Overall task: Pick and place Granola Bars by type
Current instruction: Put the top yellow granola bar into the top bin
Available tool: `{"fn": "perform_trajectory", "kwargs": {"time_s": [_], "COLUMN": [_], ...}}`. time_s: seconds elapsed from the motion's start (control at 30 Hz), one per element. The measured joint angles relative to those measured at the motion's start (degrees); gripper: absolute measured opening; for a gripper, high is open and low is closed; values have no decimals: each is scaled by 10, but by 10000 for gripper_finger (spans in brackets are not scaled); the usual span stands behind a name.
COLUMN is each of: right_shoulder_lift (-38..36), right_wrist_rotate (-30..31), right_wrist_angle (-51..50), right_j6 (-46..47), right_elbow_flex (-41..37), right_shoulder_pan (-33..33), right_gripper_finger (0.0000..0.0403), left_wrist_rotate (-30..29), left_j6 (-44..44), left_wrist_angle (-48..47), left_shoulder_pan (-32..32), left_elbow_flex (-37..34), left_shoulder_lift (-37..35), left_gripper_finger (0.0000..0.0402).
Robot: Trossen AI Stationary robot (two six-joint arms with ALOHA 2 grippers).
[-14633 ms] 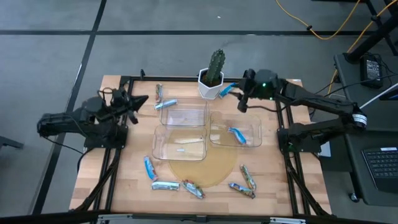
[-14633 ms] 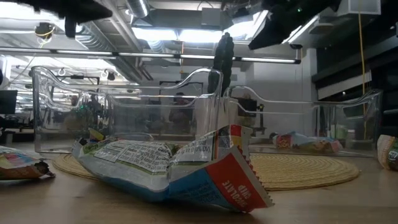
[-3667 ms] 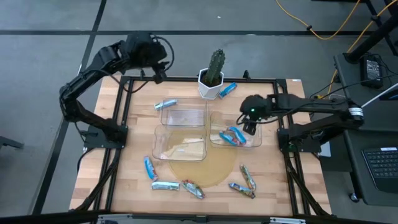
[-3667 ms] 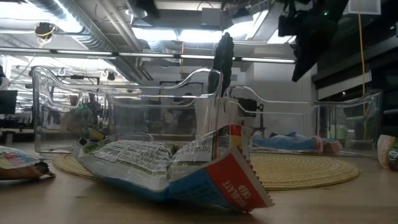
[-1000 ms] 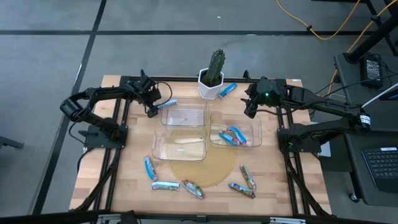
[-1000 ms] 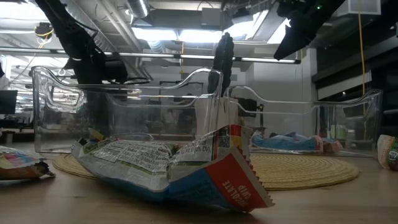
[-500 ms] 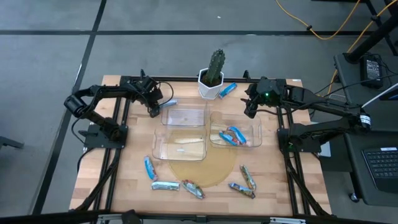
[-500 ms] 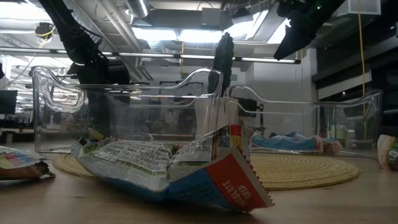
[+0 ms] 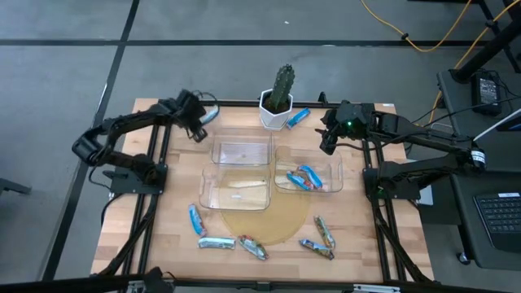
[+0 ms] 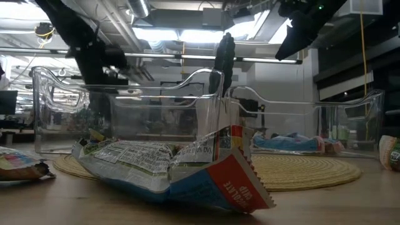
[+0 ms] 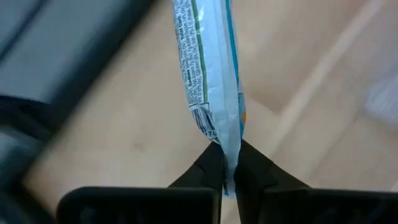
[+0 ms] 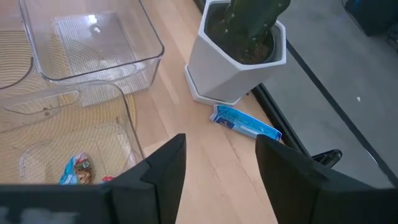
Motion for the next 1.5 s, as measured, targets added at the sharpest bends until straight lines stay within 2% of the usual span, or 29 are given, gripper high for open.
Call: {"fn": "perform_trajectory", "kwargs": {"time_s": [0.07, 0.17, 0.3, 0.43, 0.53, 0.67, 0.8, 1.17, 1.33, 1.5], "right_shoulder_lift": [0, 0, 0, 0, 0, 0, 0, 0, 0, 0], "right_wrist_rotate": [0, 0, 0, 0, 0, 0, 0, -1, -1, -2], "right_wrist_angle": [0, 1, 13, 42, 73, 116, 143, 163, 163, 163], "right_j6": [-2, -13, -15, -27, -39, -45, -45, -74, -74, -75], "right_elbow_flex": [0, 0, 0, 0, 0, 0, 0, 0, 0, 0], "right_shoulder_pan": [0, 0, 0, 0, 0, -9, -22, -34, -34, -34], "right_gripper_finger": [194, 194, 194, 194, 194, 194, 194, 194, 194, 194], "left_wrist_rotate": [8, 84, 267, 477, 559, 578, 587, 577, 574, 544], "left_j6": [0, 0, -25, -121, -232, -344, -405, -411, -411, -411], "left_wrist_angle": [-8, -3, 38, 157, 281, 386, 426, 430, 431, 437], "left_shoulder_pan": [7, 20, 32, 41, 43, 43, 42, 19, 9, -11], "left_elbow_flex": [25, 67, 120, 155, 164, 165, 165, 165, 165, 165], "left_shoulder_lift": [-30, -83, -153, -215, -252, -286, -307, -326, -317, -295], "left_gripper_finger": [11, 8, 6, 6, 5, 6, 5, 6, 4, 4]}}
